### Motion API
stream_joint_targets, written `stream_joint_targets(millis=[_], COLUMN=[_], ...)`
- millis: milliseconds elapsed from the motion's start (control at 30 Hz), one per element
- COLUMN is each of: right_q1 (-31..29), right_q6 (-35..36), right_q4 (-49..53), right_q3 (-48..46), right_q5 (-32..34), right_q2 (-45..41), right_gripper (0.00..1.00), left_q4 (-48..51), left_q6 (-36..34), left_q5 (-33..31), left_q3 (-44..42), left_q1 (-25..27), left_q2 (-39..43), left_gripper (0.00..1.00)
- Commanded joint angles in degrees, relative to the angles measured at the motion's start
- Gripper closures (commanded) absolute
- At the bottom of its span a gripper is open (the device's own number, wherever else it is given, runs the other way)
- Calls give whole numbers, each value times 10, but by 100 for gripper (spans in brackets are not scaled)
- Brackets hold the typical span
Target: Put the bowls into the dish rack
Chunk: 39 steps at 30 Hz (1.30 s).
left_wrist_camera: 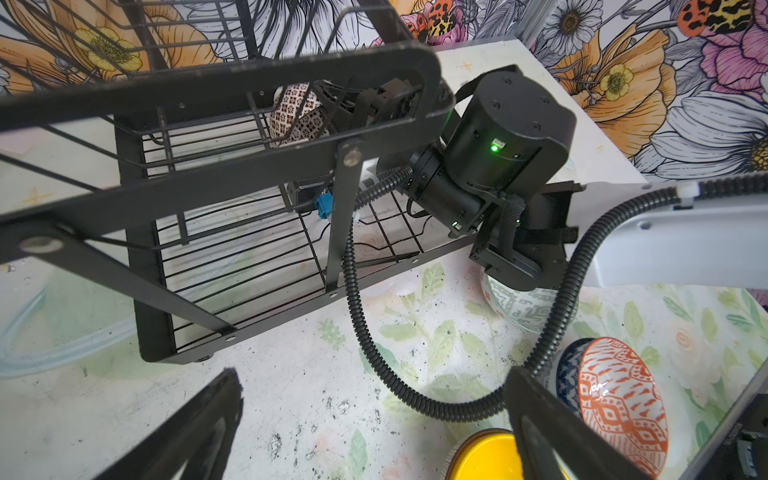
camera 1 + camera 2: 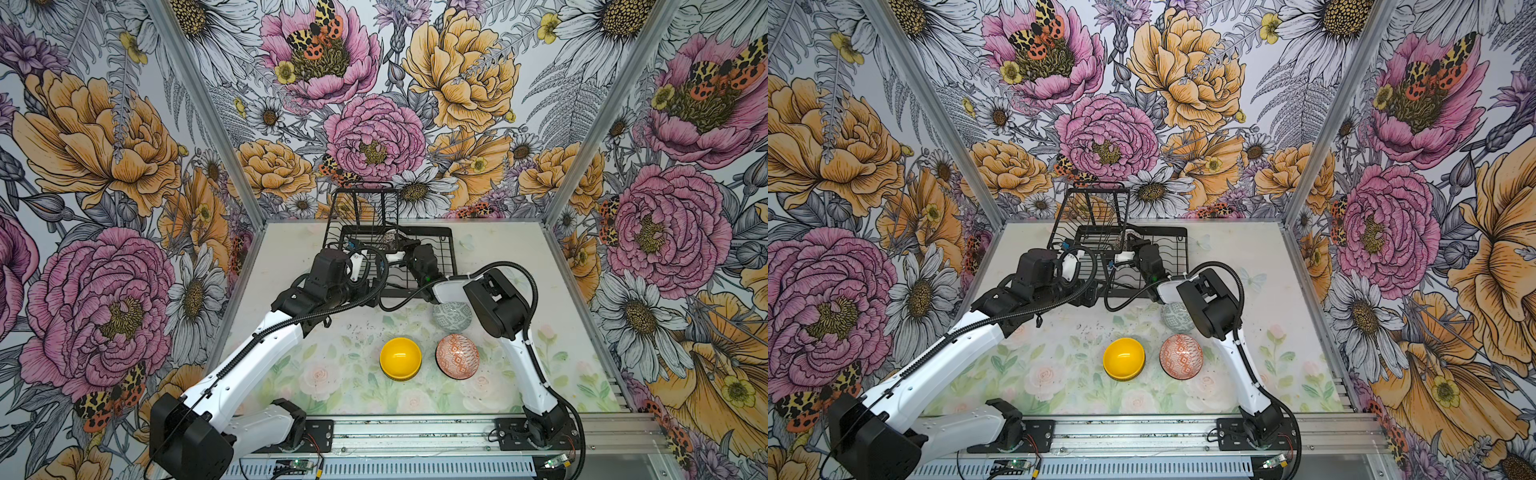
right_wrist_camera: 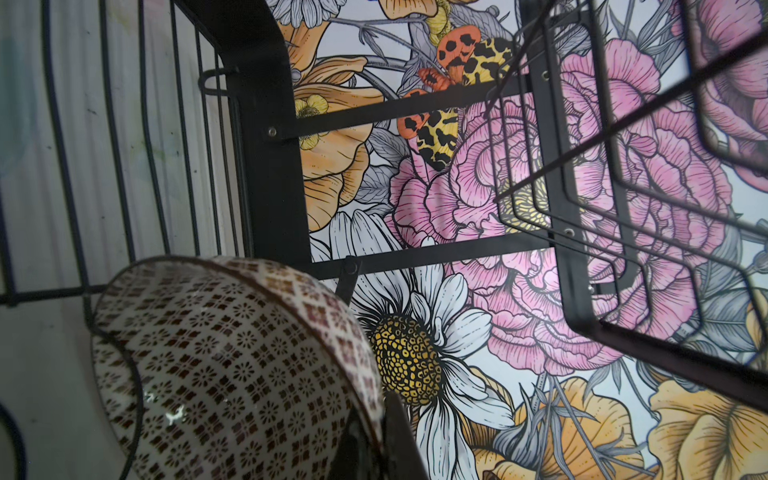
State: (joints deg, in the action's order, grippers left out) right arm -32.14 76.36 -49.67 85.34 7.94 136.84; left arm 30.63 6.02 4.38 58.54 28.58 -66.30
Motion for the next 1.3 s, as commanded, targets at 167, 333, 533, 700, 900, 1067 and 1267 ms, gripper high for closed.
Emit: stream_joint_targets(millis=[167, 333, 533, 700, 900, 1067, 1267], right_q1=[3, 2, 2, 2, 2, 1, 1], right_q6=[-24, -25, -29, -31, -31, -29, -28], right_q4=[94, 101, 107, 111, 113, 108, 106], right_q3=[-3, -4, -4, 3, 2, 2, -1], right_q5=[32, 34, 35, 39, 39, 39, 43], right_q2=[-17, -24, -30, -32, -37, -43, -52], right_gripper=[94, 93, 85, 80, 74, 66, 36], left_q4=[-14, -15, -15, -15, -15, -16, -16], left_q6=[9, 10, 11, 11, 12, 12, 12], left_q5=[14, 13, 13, 12, 11, 12, 12], left_q3=[-4, -4, -5, -6, -6, -4, -4], left_q1=[-4, -2, -1, 0, 1, 1, 3], left_q2=[3, 1, 3, 6, 8, 7, 8], left_gripper=[1, 1, 1, 1, 1, 1, 1])
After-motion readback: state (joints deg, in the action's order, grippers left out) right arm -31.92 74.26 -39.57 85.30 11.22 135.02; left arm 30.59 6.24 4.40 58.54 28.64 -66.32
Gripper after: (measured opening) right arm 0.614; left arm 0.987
